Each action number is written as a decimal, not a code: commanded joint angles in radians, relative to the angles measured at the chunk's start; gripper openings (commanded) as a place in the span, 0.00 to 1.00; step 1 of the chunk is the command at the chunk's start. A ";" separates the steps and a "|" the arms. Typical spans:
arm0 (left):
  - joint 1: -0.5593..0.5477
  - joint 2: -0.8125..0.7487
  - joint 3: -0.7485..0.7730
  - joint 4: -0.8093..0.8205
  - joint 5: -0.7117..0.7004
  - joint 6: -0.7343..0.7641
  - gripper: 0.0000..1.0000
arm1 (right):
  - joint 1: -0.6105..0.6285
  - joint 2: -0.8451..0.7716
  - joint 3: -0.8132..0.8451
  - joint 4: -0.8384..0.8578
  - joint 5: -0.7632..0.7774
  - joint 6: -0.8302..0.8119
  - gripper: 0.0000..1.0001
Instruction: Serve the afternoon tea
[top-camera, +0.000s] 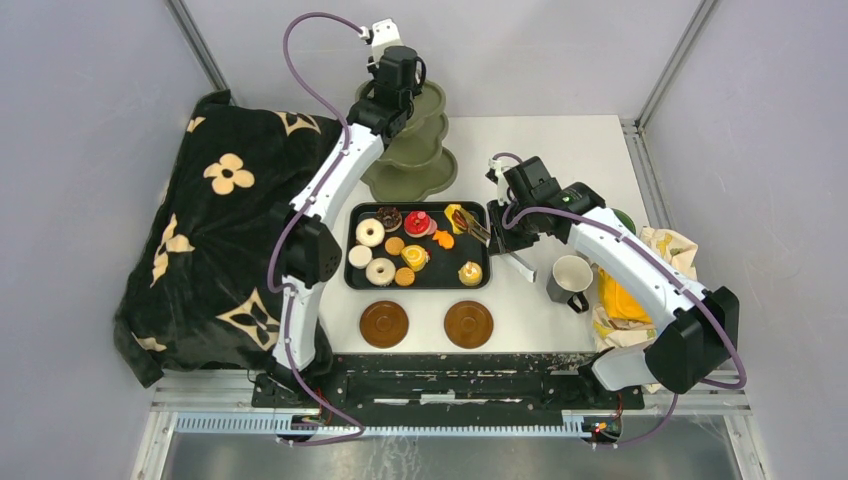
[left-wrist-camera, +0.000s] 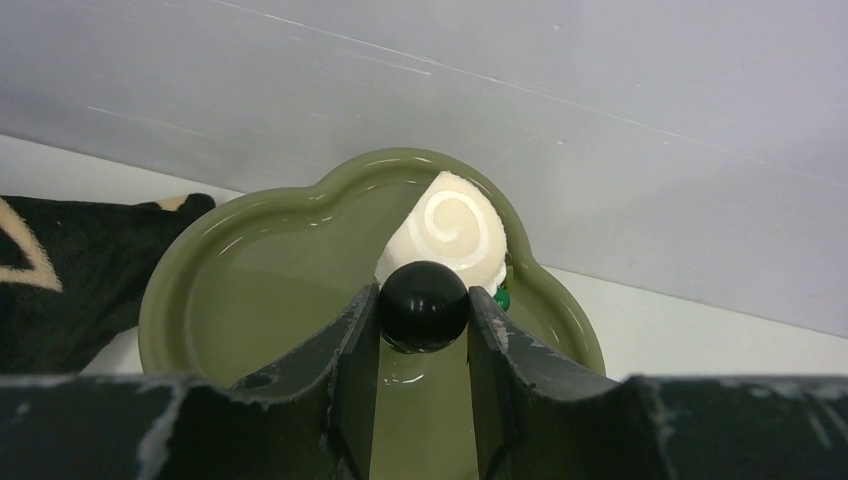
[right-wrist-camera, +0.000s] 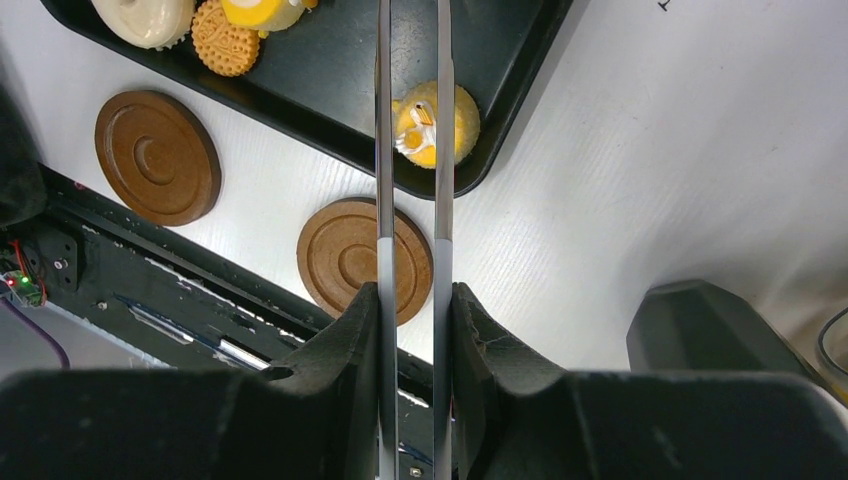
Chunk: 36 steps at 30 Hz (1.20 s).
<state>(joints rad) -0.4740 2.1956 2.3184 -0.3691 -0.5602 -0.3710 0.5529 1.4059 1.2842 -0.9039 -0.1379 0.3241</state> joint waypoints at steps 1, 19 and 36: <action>-0.018 -0.009 0.075 0.053 -0.106 -0.136 0.03 | 0.004 -0.054 0.007 0.054 -0.003 0.011 0.08; -0.010 -0.034 0.041 0.092 0.010 -0.134 0.46 | 0.005 -0.122 0.040 0.101 0.016 0.057 0.04; 0.022 -0.245 -0.068 0.025 0.149 0.066 0.99 | 0.006 -0.021 0.363 0.114 0.005 -0.002 0.05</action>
<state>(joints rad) -0.4725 2.1094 2.3100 -0.3450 -0.4358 -0.3771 0.5545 1.3495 1.5455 -0.8780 -0.1078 0.3431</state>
